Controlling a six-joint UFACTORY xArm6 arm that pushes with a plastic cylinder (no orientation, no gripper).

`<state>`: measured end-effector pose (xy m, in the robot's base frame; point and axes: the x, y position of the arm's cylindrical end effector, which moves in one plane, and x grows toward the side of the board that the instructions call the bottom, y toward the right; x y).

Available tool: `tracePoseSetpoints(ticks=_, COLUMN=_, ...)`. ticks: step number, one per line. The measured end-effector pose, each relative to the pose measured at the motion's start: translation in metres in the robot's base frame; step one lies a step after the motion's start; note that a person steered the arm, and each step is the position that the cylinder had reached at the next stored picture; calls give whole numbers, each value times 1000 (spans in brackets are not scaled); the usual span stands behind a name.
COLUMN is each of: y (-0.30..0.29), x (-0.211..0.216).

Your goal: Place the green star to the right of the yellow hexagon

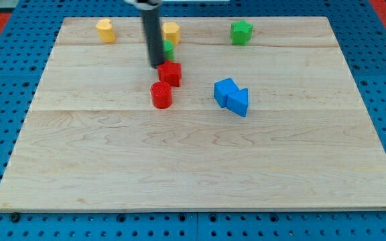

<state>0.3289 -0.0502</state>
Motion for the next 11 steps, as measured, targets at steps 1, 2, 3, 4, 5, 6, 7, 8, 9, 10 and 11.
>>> tracePoseSetpoints(ticks=1, y=-53, x=-9)
tracePoseSetpoints(ticks=2, y=-70, x=-24)
tracePoseSetpoints(ticks=3, y=-34, x=-56)
tracePoseSetpoints(ticks=4, y=66, x=-16)
tracePoseSetpoints(ticks=5, y=90, x=-4)
tracePoseSetpoints(ticks=6, y=86, x=10)
tracePoseSetpoints(ticks=7, y=98, x=19)
tracePoseSetpoints(ticks=8, y=153, x=-29)
tracePoseSetpoints(ticks=9, y=185, x=-80)
tracePoseSetpoints(ticks=10, y=127, x=-104)
tracePoseSetpoints(ticks=11, y=77, x=-76)
